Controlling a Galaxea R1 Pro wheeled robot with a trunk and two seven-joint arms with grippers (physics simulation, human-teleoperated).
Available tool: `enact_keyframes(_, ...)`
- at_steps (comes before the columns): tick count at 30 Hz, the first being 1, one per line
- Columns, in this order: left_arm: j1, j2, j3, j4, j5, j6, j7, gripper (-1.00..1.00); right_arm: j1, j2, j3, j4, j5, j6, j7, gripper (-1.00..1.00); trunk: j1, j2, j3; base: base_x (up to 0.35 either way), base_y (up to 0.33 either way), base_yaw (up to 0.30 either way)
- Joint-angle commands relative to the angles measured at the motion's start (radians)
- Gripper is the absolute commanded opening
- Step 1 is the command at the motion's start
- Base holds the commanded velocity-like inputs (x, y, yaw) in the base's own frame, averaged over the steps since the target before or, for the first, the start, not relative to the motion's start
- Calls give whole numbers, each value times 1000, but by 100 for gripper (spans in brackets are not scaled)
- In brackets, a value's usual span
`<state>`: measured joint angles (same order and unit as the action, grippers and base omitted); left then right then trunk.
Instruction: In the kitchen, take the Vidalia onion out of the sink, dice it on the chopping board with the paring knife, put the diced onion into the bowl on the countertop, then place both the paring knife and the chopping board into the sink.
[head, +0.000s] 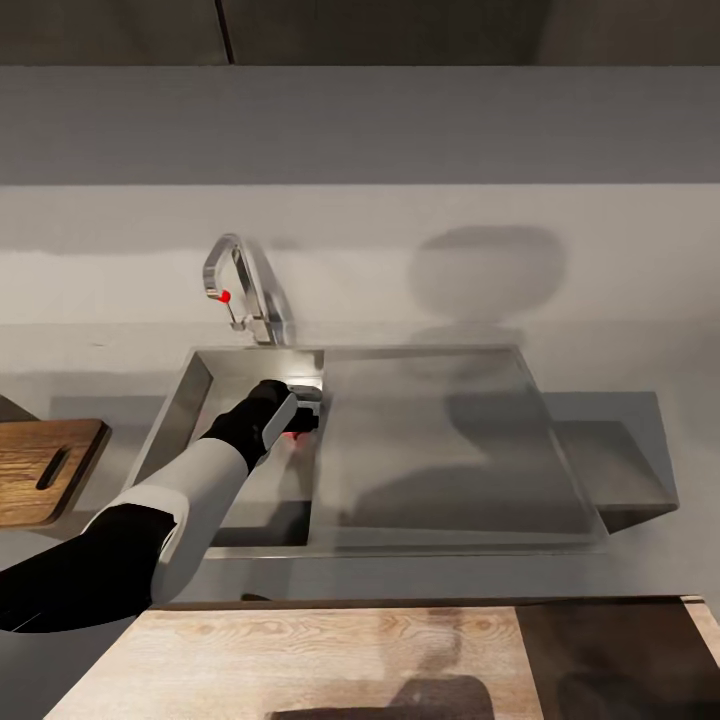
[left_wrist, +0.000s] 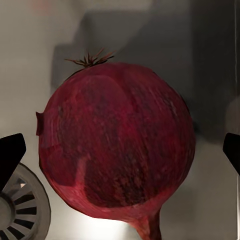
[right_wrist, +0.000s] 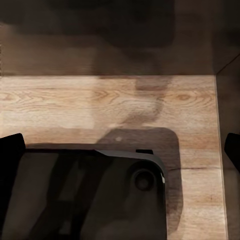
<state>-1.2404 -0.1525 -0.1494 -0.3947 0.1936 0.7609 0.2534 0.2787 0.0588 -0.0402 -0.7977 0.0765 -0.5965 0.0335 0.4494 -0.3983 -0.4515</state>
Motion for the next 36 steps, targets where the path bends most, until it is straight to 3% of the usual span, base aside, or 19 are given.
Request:
enact_keyframes(1,-1,1,-7,-1,13,3,7,100,0,1,-4,-2,8,-1,3,100,1,-2,-1,0,0,0)
enact_keyframes(10,-1,1,-7,-3,12,3,7,100,0,1,-5,-2,8,1,2,100,1,-2,-1,0,0,0)
enact_keyframes(11,-1,1,-7,-3,12,3,7,-100,0,1,-5,-2,8,1,1,100,1,-2,-1,0,0,0)
enact_keyframes(32,-1,2,-7,-6,12,3,8,-100,0,1,-4,-2,8,-1,-3,100,1,-2,12,0,0,0)
enact_keyframes(36,-1,8,-7,-61,12,6,8,-100,0,1,-5,-2,8,0,-3,100,1,-2,18,0,0,0)
